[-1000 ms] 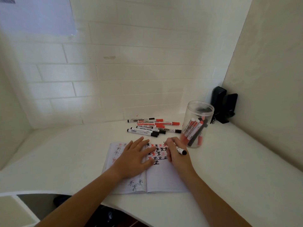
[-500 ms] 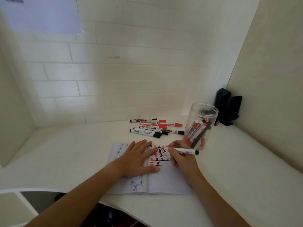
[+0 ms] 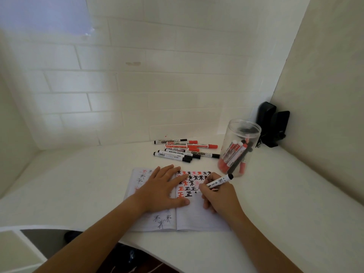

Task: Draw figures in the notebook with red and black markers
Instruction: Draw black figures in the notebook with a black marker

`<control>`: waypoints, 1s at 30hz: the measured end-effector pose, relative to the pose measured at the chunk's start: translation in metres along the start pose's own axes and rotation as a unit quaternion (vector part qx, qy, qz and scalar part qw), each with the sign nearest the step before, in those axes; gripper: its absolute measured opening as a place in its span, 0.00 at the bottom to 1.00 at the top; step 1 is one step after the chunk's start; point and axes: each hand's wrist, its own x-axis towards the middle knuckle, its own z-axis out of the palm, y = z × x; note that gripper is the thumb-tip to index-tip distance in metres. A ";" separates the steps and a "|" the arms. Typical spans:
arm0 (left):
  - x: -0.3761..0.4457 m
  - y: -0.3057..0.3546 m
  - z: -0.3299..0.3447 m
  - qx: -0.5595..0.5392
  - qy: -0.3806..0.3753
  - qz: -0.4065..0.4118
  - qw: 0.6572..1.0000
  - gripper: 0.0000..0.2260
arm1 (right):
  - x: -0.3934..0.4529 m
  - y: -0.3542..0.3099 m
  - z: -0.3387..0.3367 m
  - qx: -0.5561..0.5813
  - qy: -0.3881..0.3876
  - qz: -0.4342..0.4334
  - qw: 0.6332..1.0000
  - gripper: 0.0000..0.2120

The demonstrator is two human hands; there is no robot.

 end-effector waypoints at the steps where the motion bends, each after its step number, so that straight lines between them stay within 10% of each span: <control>1: 0.000 0.000 0.000 0.000 -0.001 0.000 1.000 0.39 | 0.000 0.000 0.000 -0.004 0.001 -0.003 1.000 0.08; 30: 0.001 0.000 -0.001 0.004 -0.009 0.001 1.000 0.39 | -0.003 -0.002 0.000 -0.013 0.012 0.003 1.000 0.08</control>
